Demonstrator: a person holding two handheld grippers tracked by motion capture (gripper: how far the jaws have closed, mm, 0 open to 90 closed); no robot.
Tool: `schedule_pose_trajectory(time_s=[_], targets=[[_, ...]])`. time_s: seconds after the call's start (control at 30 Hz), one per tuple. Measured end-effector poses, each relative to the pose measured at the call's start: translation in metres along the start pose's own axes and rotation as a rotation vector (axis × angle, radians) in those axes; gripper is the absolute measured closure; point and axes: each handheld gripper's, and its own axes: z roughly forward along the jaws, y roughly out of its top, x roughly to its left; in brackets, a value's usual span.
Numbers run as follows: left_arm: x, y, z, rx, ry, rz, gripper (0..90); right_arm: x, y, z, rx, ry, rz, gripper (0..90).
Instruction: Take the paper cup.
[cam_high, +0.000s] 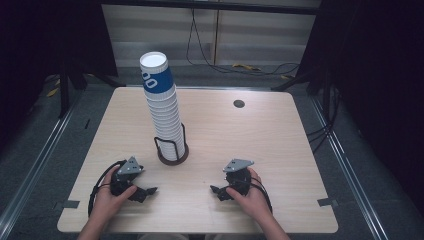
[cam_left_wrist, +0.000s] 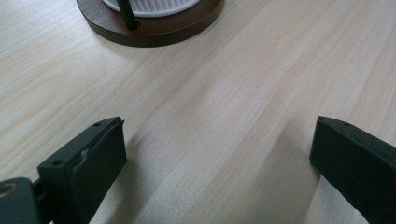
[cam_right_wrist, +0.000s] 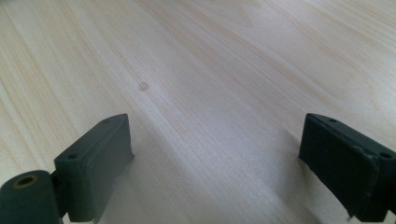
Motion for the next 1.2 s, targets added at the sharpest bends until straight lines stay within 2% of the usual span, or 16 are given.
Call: schedule_pose_trajectory(time_s=[0.5, 0.77, 0.83, 0.87, 1.0, 1.1, 1.13, 1.17, 1.2], targets=[[-0.001, 0.000, 0.001, 0.009, -0.012, 0.011, 0.0, 0.000, 0.000, 0.000, -0.001, -0.001, 0.000, 8.4], [-0.003, -0.001, 0.000, 0.002, 0.004, -0.015, 0.5, 0.000, 0.000, 0.000, -0.002, 0.003, 0.001, 8.8], [-0.004, 0.000, 0.000, 0.009, 0.006, -0.018, 1.3, 0.001, 0.000, 0.000, -0.003, -0.003, 0.010, 9.0], [-0.005, 0.001, -0.001, 0.030, 0.003, -0.001, 1.4, 0.001, 0.000, 0.000, -0.001, -0.005, 0.014, 9.2], [-0.006, 0.003, -0.003, 0.039, -0.002, 0.002, 5.5, 0.002, 0.004, -0.002, 0.029, 0.011, 0.011, 12.9], [-0.005, 0.005, -0.007, 0.035, -0.007, -0.030, 16.5, 0.000, 0.008, -0.003, 0.045, 0.036, 0.031, 13.1], [-0.005, 0.006, -0.008, 0.043, -0.017, -0.041, 18.0, 0.000, 0.009, -0.004, 0.039, 0.050, 0.037, 13.1], [-0.005, 0.006, -0.008, 0.043, -0.017, -0.041, 16.0, 0.000, 0.009, -0.004, 0.039, 0.050, 0.037, 13.1], [-0.005, 0.007, -0.009, 0.042, -0.035, -0.066, 16.3, -0.001, 0.013, -0.006, 0.037, 0.054, 0.038, 13.1]])
